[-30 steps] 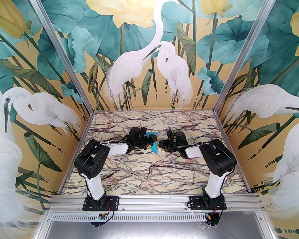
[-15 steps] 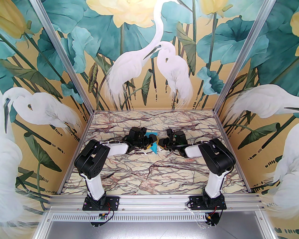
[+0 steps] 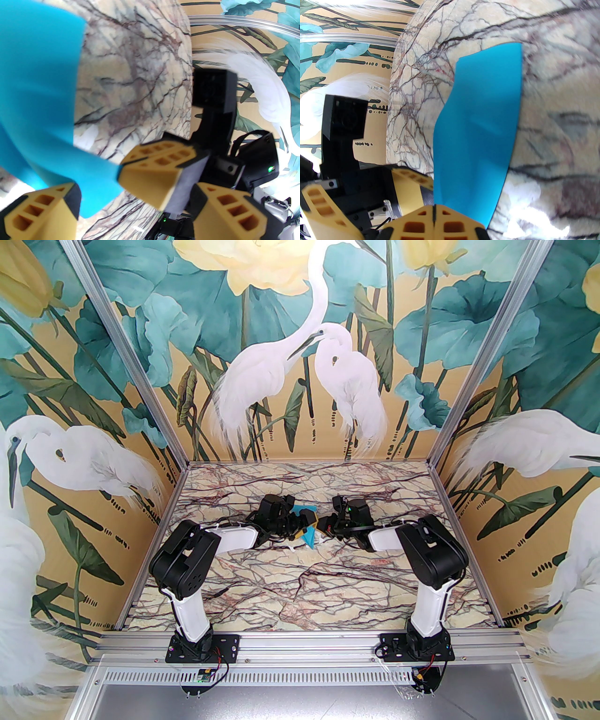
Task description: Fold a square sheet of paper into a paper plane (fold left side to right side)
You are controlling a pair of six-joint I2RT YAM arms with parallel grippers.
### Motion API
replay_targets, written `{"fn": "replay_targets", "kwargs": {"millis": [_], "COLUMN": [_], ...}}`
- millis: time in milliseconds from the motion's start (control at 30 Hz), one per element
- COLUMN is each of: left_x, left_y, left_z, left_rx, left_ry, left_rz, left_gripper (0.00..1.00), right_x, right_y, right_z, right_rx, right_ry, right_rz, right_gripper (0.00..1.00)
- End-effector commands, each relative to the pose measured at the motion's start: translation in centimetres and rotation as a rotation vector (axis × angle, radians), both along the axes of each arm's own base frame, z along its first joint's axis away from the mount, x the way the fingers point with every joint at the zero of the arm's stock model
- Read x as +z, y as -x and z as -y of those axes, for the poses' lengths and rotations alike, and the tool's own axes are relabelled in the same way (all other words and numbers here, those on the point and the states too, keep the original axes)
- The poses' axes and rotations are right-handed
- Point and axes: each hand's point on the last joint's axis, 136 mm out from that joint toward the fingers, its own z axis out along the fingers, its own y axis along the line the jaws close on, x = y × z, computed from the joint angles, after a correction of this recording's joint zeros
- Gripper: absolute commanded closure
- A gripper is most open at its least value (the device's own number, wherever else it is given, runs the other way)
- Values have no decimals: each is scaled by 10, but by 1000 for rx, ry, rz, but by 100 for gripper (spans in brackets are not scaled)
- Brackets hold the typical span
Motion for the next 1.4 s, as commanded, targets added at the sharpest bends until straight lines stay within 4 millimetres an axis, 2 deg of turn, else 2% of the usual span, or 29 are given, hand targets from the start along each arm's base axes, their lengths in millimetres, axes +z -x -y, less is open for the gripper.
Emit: {"fn": "replay_targets", "kwargs": {"millis": [0,133,300,467,700,800,900,1367], "left_x": [12,14,2,-10,-18,-22,-27,-35], "left_y": [3,8,18,22,18,18,16,13], "left_z": [-7,-13,-16,-13,-3,-1,1,7], "left_rx": [11,13,-13,-37,-60,-68,-68,-79], "left_ry": [-50,-73,-96,-105,-99,-102,-101,-84], "left_rz": [42,49,24,4,-12,-18,-24,-40], "left_gripper": [20,25,47,60,67,74,77,73], "right_x": [-10,-14,-18,-21,-25,-26,-26,-31], "right_y": [-2,-4,-9,-15,-21,-22,-23,-31], "right_z": [0,-1,-2,-1,0,0,0,0], "right_rx": [25,39,60,72,79,81,79,75], "right_ry": [24,31,38,56,73,74,74,73], "right_rz": [-13,-22,-29,-27,-28,-27,-26,-34], "right_gripper": [100,100,100,100,100,100,100,100]}}
